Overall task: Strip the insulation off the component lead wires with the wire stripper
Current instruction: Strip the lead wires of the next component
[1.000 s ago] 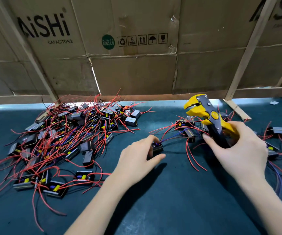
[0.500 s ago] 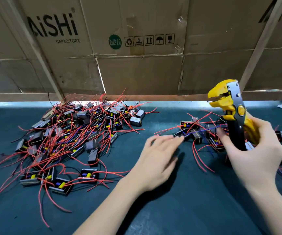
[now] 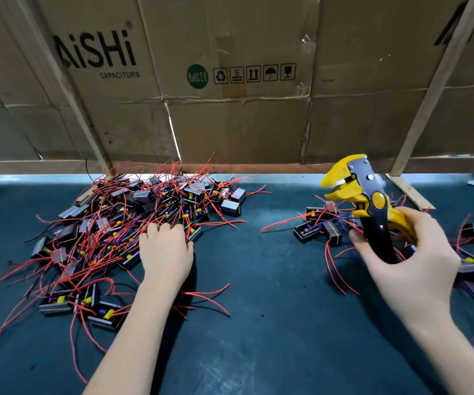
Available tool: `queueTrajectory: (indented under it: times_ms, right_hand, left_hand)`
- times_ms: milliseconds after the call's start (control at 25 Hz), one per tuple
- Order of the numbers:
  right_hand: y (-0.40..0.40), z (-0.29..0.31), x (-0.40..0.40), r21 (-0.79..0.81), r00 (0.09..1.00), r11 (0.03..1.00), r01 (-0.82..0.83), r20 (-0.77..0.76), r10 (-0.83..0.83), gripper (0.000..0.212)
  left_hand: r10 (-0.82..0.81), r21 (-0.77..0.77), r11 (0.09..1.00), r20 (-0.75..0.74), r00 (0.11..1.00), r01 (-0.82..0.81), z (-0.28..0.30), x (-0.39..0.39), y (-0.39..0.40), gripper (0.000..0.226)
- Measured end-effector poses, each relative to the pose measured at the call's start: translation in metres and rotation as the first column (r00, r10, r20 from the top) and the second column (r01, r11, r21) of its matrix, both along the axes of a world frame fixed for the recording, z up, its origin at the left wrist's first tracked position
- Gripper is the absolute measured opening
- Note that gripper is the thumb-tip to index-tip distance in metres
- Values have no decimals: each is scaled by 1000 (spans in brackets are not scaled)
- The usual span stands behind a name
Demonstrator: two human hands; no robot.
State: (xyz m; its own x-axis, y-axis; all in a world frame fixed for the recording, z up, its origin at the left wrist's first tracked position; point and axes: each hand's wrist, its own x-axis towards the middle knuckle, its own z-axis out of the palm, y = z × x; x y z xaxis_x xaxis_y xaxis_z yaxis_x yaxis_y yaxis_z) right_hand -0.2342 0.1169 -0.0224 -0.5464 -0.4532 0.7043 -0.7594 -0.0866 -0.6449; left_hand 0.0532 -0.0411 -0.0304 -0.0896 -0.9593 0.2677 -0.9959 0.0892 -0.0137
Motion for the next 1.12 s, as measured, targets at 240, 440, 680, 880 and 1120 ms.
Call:
queueTrajectory:
  times_ms: [240, 440, 680, 880, 1120]
  right_hand:
    - [0, -1, 5, 21, 995, 1000, 16, -103, -13, 54]
    - [-1, -3, 4, 54, 992, 998, 14, -122, -8, 52]
    - [-1, -6, 3, 89, 993, 996, 20, -116, -9, 51]
    - [-1, -6, 1, 102, 995, 995, 13, -96, -3, 53]
    - [-2, -7, 1, 121, 998, 993, 8, -64, 0, 55]
  left_hand:
    - [-170, -287, 957, -441, 881, 41, 12, -8, 6, 33]
    - [-502, -592, 806, -669, 548, 15, 31, -12, 18, 27]
    - [-653, -229, 693, -601, 461, 683, 30, -26, 31, 31]
    - [-680, 28, 720, -173, 712, 694, 17, -33, 32, 39]
    - [-772, -81, 522, -468, 430, 849, 12, -49, 44, 32]
